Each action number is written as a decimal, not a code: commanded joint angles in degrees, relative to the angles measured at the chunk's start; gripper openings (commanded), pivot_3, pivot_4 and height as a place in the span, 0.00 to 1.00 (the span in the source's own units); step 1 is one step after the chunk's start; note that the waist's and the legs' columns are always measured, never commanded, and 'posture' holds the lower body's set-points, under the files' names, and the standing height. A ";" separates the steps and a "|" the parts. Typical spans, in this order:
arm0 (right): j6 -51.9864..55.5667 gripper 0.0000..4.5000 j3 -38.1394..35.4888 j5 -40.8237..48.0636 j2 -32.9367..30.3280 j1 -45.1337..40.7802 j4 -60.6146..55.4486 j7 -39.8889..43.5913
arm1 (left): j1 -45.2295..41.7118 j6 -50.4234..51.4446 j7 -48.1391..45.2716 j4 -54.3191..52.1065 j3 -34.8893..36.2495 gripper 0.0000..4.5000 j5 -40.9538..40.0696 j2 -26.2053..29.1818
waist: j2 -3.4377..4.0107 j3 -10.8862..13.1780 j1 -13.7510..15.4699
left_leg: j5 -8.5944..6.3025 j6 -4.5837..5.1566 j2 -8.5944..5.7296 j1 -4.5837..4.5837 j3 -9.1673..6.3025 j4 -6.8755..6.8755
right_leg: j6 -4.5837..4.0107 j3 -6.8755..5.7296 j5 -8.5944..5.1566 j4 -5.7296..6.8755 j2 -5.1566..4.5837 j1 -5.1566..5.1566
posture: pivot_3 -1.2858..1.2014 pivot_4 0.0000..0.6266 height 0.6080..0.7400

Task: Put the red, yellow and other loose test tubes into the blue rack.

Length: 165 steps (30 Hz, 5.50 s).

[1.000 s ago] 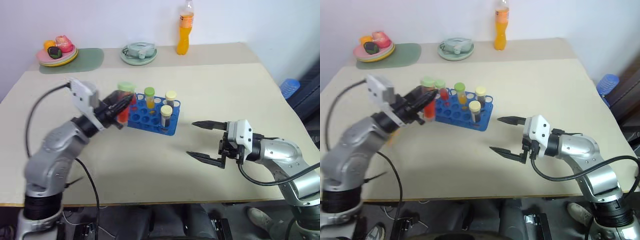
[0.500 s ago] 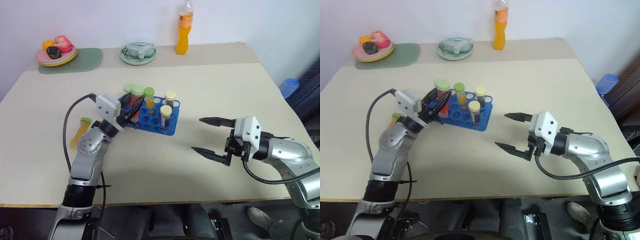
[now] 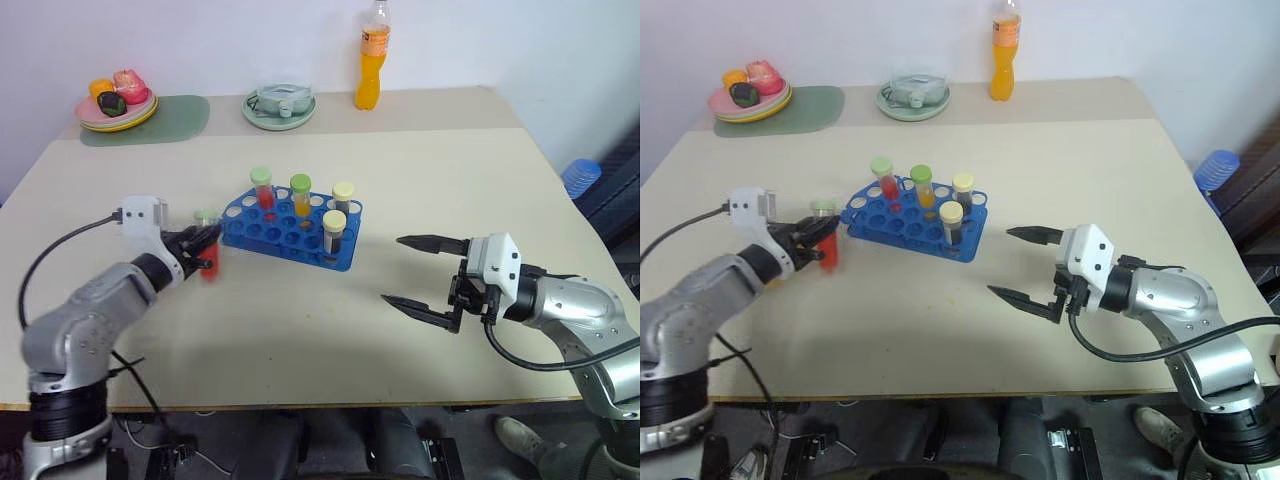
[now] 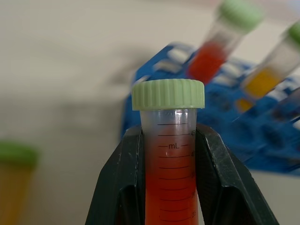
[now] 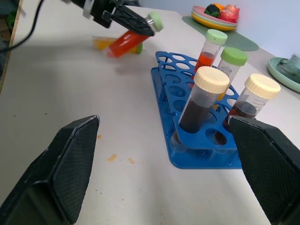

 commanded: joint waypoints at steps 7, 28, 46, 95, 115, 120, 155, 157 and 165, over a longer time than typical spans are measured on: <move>-1.58 1.00 -0.14 -0.10 0.86 -0.91 -0.71 -0.55 | -7.87 21.34 8.00 1.86 -0.04 0.17 0.21 -2.35 | 0.00 0.00 -0.38 | 0.00 -0.01 0.01 -0.01 0.01 -0.05 | 0.00 0.00 0.00 0.01 0.00 -0.06 | 0.52 0.24 1.00; -2.91 1.00 2.39 -1.14 2.92 -2.32 1.64 -0.34 | -19.46 31.31 -4.83 8.91 2.25 0.98 5.85 10.01 | 0.00 0.00 -0.23 | 0.00 -0.06 0.02 -0.01 0.02 -0.06 | 0.00 0.00 0.00 0.03 0.01 -0.08 | 0.52 0.24 1.00; -3.68 1.00 3.29 -1.95 4.69 -2.39 2.08 -1.31 | -30.41 20.03 -19.55 33.53 -25.36 0.98 19.91 25.25 | 0.00 0.00 -0.30 | 0.00 -0.05 0.00 -0.03 0.00 -0.09 | 0.00 0.00 0.00 0.03 0.03 -0.11 | 0.52 0.24 1.00; -0.41 1.00 -2.55 -1.13 0.76 1.64 -1.76 -1.43 | -7.31 -38.93 -28.55 1.43 -8.62 0.37 24.34 -9.82 | 0.03 -0.04 -1.28 | 0.00 -0.04 0.01 -0.03 0.06 -0.03 | -0.01 -0.03 0.01 -0.01 -0.05 -0.05 | 0.52 0.24 1.00; 4.86 1.00 -9.01 1.68 -0.08 9.02 -8.78 -7.06 | -5.08 -73.79 -32.11 29.31 -20.76 0.37 34.71 -20.80 | 0.01 -0.06 -0.06 | -0.03 0.02 0.02 -0.01 0.12 0.08 | 0.02 -0.03 0.03 -0.02 -0.04 0.01 | 0.52 0.24 1.00; 5.93 1.00 -9.14 2.21 -0.46 8.32 -9.32 -7.92 | -6.83 -77.43 -32.30 34.75 -21.00 0.37 34.78 -22.38 | 0.00 -0.09 -0.01 | -0.05 0.06 0.02 0.00 0.11 0.17 | 0.03 -0.04 0.03 -0.02 -0.04 0.09 | 0.52 0.24 1.00; 5.09 1.00 -9.15 2.24 -0.77 9.41 -9.02 -7.88 | -6.41 -90.11 -39.93 46.47 -19.58 0.37 30.61 -24.07 | 0.11 -0.16 0.00 | -0.21 0.29 -0.02 -0.04 0.11 0.56 | 0.12 -0.06 0.08 -0.04 -0.04 0.27 | 0.52 0.24 1.00; 4.91 1.00 -9.07 2.14 -0.71 9.19 -8.61 -7.63 | -6.40 -90.01 -39.82 46.94 -19.10 0.37 30.48 -23.89 | 0.15 -0.18 -0.04 | -0.22 0.29 -0.02 -0.03 0.12 0.56 | 0.12 -0.05 0.08 -0.05 -0.04 0.27 | 0.52 0.24 1.00; 3.99 1.00 -8.78 1.62 -0.41 8.95 -7.53 -7.02 | -4.89 -85.09 -45.30 43.84 -19.98 0.37 25.92 -24.36 | 0.37 -0.31 -0.07 | -0.24 0.30 -0.01 -0.03 0.12 0.56 | 0.12 -0.05 0.08 -0.05 -0.04 0.27 | 0.52 0.24 1.00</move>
